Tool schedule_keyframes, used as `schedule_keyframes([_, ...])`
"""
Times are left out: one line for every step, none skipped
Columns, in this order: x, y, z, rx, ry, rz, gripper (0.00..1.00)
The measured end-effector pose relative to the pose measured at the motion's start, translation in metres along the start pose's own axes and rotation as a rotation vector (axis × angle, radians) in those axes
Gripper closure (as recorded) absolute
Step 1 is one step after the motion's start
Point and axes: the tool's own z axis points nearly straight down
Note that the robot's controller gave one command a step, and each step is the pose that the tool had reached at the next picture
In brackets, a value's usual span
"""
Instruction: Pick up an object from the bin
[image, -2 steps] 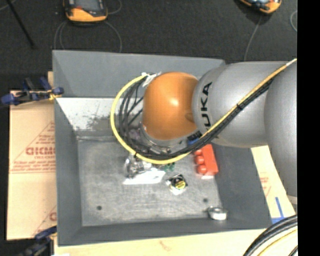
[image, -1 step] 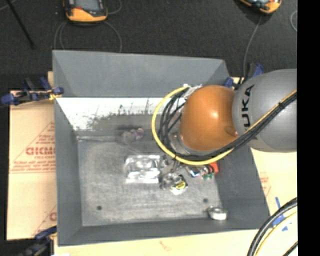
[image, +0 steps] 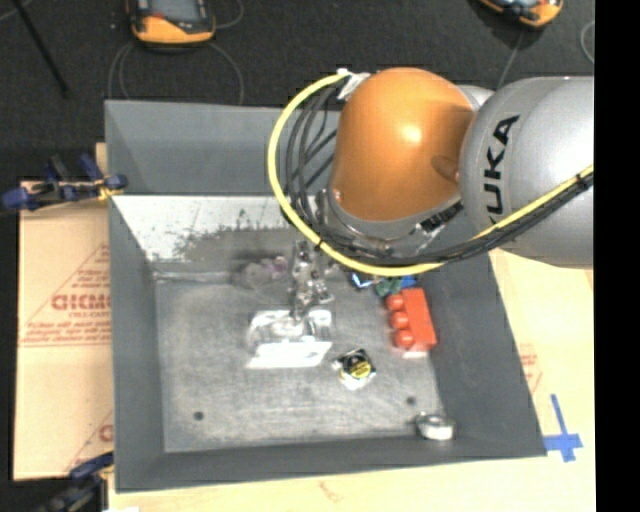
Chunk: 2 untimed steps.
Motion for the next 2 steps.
schedule_keyframes([0.017,0.008,0.144,0.000,0.019,0.109,1.00])
schedule_keyframes([0.011,0.003,0.093,0.001,0.006,0.145,1.00])
